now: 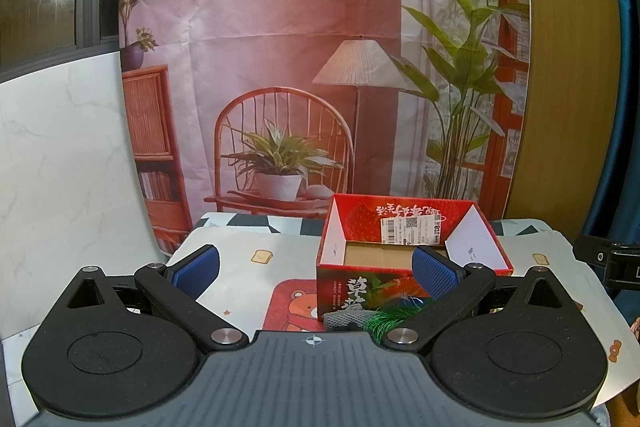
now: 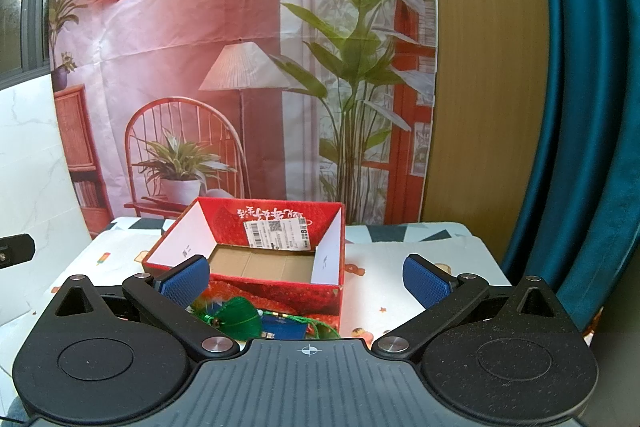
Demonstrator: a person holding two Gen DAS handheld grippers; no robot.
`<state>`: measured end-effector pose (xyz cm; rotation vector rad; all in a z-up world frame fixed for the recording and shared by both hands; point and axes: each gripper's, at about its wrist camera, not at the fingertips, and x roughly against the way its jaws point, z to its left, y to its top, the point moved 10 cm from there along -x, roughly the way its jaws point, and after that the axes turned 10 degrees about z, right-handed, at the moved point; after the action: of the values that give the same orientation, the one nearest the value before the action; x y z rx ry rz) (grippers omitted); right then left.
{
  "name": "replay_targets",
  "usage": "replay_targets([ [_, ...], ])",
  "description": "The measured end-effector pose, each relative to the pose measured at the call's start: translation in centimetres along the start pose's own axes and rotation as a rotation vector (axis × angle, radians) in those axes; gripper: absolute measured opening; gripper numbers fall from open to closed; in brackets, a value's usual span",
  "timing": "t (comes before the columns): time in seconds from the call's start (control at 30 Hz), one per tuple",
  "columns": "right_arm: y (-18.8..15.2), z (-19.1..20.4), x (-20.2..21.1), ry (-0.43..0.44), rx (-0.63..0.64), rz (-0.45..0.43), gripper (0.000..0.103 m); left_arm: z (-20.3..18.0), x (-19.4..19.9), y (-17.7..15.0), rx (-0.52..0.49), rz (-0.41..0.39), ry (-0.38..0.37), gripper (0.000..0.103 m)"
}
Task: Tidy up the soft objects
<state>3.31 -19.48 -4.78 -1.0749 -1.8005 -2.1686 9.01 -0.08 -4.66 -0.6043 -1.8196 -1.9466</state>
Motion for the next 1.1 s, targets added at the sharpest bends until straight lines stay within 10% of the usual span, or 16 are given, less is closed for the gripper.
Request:
replay_targets([
  [1.1,-0.10,-0.09,-0.31,0.003,-0.001,0.004,0.103,0.04,-0.13,-0.34,0.010,0.014,-0.008,0.103],
])
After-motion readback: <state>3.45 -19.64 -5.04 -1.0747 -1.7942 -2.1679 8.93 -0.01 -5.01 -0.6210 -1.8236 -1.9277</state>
